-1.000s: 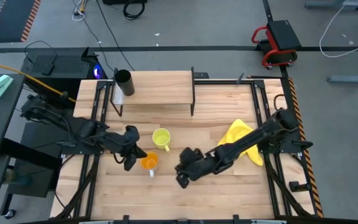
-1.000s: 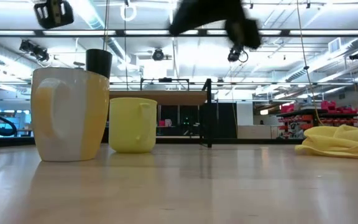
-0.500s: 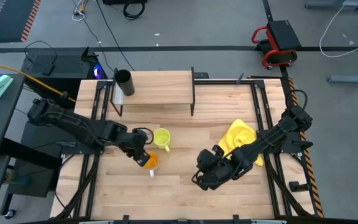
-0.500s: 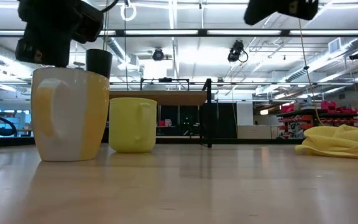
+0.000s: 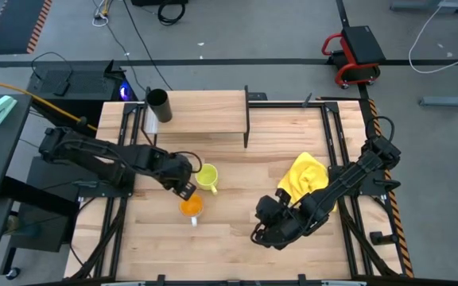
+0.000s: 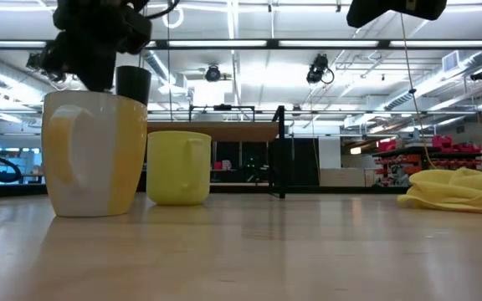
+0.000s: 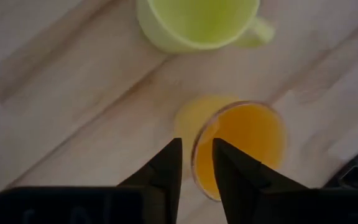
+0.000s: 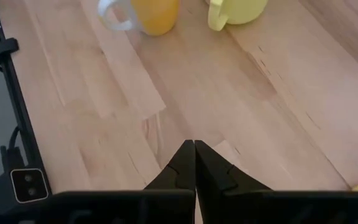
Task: Stack small to large cups/mugs on shelf
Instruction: Put the orange mug on the shelf
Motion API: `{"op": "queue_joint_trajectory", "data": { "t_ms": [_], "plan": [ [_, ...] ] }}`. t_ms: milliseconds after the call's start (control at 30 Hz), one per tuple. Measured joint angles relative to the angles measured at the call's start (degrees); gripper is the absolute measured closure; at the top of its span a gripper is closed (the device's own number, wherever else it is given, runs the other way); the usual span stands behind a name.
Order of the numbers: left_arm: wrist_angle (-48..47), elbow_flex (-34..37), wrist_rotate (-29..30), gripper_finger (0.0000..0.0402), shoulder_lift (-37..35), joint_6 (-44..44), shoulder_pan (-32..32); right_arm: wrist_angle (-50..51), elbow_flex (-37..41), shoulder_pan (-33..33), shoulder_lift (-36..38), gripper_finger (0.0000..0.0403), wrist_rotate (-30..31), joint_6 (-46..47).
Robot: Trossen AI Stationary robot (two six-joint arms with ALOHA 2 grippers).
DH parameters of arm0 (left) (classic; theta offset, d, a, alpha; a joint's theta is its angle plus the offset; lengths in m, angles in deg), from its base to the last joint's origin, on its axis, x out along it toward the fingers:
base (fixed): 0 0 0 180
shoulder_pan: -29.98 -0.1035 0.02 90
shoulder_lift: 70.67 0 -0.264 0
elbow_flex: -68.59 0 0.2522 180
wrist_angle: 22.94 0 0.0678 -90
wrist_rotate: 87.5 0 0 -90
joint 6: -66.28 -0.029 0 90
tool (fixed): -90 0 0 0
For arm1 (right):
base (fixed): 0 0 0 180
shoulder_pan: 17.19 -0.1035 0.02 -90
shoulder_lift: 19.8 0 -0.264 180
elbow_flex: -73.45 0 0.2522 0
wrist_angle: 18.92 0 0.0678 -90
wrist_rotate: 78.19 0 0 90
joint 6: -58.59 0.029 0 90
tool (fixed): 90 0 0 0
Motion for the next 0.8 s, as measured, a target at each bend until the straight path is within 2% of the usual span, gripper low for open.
{"op": "queue_joint_trajectory", "data": {
  "t_ms": [600, 800],
  "plan": [
    [2.4, 0.1, -2.9, 0.0301, 9.4, -1.5, 1.3, 0.2, 0.3, 0.0, -0.1, 0.0398, 0.2, -1.1],
    [4.6, 0.2, -3.0, 0.0307, 10.5, -1.5, 1.2, 0.2, 0.3, 0.0, -0.1, 0.0398, 0.2, -1.5]
  ]
}}
